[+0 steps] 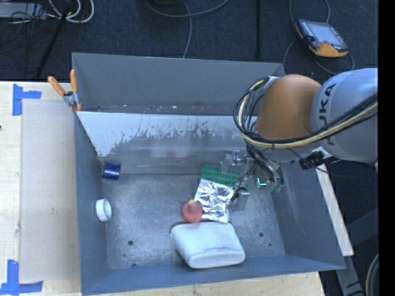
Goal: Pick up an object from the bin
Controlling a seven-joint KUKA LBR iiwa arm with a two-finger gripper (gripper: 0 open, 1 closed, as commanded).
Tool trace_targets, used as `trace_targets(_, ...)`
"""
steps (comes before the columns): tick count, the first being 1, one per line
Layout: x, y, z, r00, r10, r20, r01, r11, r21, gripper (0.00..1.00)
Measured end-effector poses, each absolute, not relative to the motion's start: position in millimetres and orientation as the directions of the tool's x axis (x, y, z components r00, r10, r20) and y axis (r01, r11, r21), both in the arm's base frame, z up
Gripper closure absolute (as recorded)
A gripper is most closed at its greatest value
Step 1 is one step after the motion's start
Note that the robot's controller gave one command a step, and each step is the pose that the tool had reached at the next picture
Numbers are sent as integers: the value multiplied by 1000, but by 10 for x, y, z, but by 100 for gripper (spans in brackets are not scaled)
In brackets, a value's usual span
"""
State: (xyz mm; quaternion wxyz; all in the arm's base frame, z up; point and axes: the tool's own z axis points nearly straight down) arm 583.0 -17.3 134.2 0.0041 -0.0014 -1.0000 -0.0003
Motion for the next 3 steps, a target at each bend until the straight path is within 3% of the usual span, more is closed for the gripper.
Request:
trace_targets(1,6085,5,693,-964,-265,0,-265,964,1,0)
trace_targets(2,6107,5,743,-965,-263,-4,-263,965,0,100)
trace_targets(3,5802,2,2308,-952,-305,-9,-305,952,-3,100)
